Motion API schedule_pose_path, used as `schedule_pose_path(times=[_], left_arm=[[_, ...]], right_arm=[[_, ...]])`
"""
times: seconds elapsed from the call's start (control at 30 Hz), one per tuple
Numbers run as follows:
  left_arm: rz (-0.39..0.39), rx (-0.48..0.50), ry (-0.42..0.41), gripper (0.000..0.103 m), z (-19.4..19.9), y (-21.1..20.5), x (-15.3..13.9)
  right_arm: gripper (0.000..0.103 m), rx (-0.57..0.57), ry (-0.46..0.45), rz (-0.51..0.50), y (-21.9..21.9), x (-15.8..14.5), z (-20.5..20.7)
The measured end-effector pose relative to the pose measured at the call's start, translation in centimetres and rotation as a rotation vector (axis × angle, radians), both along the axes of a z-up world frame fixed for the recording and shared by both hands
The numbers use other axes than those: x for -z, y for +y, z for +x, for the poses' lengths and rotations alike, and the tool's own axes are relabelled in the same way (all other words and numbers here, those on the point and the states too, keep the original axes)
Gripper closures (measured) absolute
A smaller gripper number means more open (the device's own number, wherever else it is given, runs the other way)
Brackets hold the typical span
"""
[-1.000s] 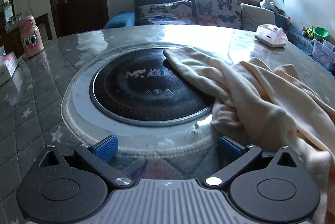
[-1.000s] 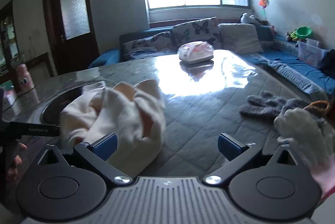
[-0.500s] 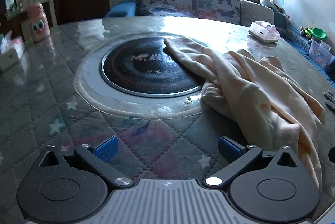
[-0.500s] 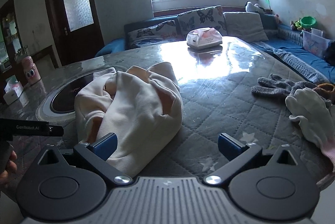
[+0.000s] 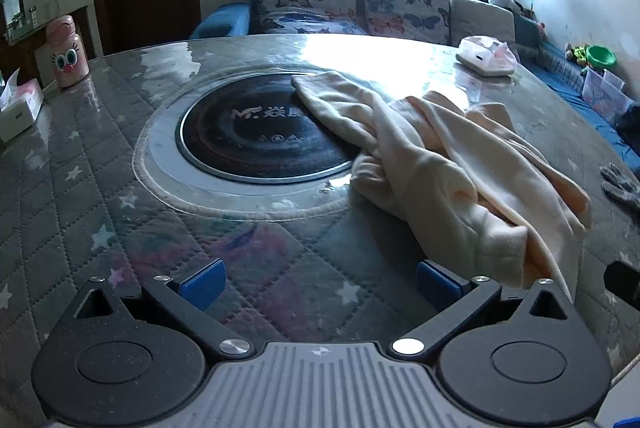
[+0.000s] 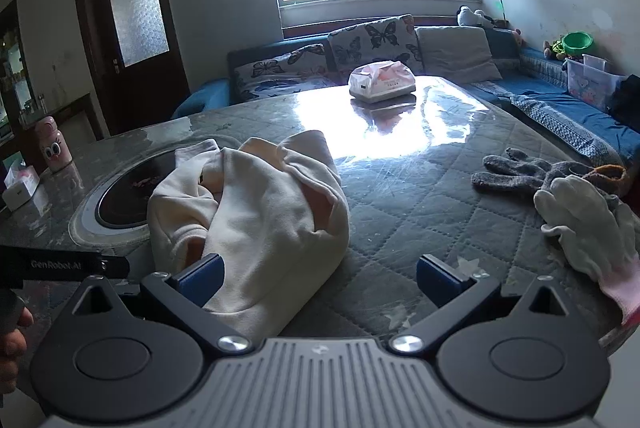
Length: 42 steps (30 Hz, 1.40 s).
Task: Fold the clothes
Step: 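Move both grippers toward the crumpled cream sweatshirt on the table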
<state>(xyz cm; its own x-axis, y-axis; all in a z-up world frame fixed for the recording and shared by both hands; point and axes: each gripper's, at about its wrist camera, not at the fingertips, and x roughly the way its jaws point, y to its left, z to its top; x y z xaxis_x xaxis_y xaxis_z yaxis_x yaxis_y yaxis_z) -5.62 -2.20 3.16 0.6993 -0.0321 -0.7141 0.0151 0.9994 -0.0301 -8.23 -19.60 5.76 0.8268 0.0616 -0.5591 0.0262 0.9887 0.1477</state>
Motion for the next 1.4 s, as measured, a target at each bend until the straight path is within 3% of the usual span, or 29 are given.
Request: schedule_pose_path(times=[1.4], left_arm=[[0.033,0.054,0.019,0.000,-0.2,-2.2,-0.2]], right_arm=[[0.000,-0.052,0.033,0.028,1.4,0.2,0.5]])
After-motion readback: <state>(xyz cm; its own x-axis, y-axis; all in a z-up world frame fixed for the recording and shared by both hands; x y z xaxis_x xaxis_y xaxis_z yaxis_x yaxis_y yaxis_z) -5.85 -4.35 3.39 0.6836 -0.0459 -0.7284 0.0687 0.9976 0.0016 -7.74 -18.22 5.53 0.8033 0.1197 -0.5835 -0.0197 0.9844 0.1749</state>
